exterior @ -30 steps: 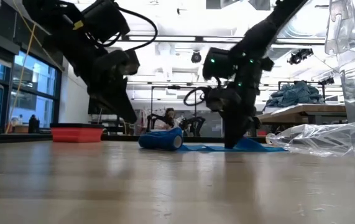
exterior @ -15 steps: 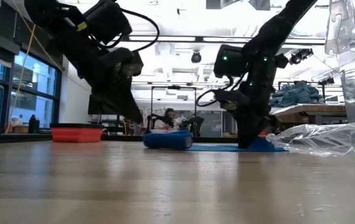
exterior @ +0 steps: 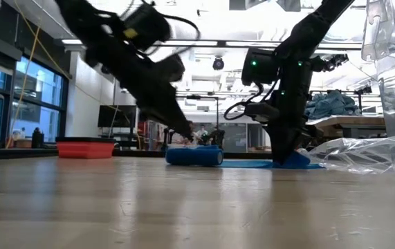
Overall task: Roll bandage
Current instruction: Roll the blue bandage
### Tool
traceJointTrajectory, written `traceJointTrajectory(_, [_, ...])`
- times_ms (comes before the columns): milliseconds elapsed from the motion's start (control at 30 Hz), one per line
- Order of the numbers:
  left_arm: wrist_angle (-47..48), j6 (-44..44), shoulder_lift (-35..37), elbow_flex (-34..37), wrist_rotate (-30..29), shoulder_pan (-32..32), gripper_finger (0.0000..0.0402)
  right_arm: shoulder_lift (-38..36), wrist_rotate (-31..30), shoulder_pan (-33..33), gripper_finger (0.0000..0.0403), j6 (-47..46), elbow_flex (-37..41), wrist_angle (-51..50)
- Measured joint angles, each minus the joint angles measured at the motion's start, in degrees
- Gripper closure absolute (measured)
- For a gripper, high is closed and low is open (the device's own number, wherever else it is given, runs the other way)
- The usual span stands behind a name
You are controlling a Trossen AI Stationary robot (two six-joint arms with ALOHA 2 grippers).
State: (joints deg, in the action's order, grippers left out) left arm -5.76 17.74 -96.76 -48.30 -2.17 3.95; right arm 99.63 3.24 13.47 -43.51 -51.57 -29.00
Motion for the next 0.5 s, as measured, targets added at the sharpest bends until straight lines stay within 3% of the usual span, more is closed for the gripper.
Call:
traceJointTrajectory(300, [3.13,-3.30,-9.81,-7.68,0.18,0.22,0.0401,0.02,0.50,0.00,0.0403,-0.02,-0.04,0.42])
traceJointTrajectory(500, [3.41,-3.64,-9.59,-7.91,-2.32,0.11,0.0401,0.02,0.78,0.00,0.0403,-0.02,-0.05,0.51])
